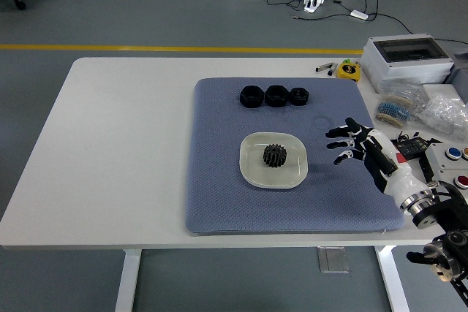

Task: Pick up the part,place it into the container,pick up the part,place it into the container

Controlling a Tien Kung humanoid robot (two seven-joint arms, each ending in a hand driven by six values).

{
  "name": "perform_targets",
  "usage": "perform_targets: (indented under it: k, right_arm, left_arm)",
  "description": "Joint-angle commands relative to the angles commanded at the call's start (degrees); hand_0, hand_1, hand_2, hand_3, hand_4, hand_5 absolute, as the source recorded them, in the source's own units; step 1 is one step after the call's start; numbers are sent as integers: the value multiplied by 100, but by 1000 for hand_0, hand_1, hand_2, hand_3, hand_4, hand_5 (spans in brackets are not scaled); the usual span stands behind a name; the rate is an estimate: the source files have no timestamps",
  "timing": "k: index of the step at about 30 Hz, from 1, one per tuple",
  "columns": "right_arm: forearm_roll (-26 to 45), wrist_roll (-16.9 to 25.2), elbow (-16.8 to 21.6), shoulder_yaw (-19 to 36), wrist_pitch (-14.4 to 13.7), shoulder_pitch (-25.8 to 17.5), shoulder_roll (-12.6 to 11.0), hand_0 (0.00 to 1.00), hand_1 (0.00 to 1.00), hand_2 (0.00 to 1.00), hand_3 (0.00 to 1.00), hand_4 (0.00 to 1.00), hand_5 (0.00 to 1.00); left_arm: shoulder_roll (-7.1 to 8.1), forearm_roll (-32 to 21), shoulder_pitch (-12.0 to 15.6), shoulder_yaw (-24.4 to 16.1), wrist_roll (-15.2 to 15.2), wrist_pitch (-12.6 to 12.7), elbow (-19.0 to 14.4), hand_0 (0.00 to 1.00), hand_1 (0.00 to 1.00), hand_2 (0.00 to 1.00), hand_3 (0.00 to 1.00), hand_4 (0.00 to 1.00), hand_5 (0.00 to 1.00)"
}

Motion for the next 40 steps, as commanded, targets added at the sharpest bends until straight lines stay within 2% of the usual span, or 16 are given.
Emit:
perform_targets:
  k: [13, 15, 26, 27, 40]
  right_arm:
    - [231, 64, -207, -786, -67, 452, 275, 378, 509, 536, 474, 985, 868]
    - [322, 105, -306, -953, -106, 601, 354, 399, 484, 503, 473, 985, 869]
    - [672, 264, -762, -1606, -225, 1132, 825, 412, 472, 491, 468, 984, 867]
    - [692, 275, -796, -1641, -231, 1156, 842, 445, 468, 485, 465, 982, 863]
    - [1062, 446, -1368, -1960, -337, 1239, 979, 458, 464, 484, 465, 982, 861]
  left_arm:
    - [32, -2, 21, 4, 7, -26, -12, 707, 710, 747, 655, 680, 670]
    - [34, 3, 31, -3, 12, -28, -14, 708, 711, 747, 657, 680, 668]
    - [39, 49, 58, -47, 40, -39, -20, 708, 711, 748, 656, 681, 668]
    - [40, 48, 59, -45, 41, -41, -21, 708, 712, 748, 657, 681, 667]
    - [58, 42, 80, -33, 49, -61, -33, 708, 712, 748, 658, 681, 665]
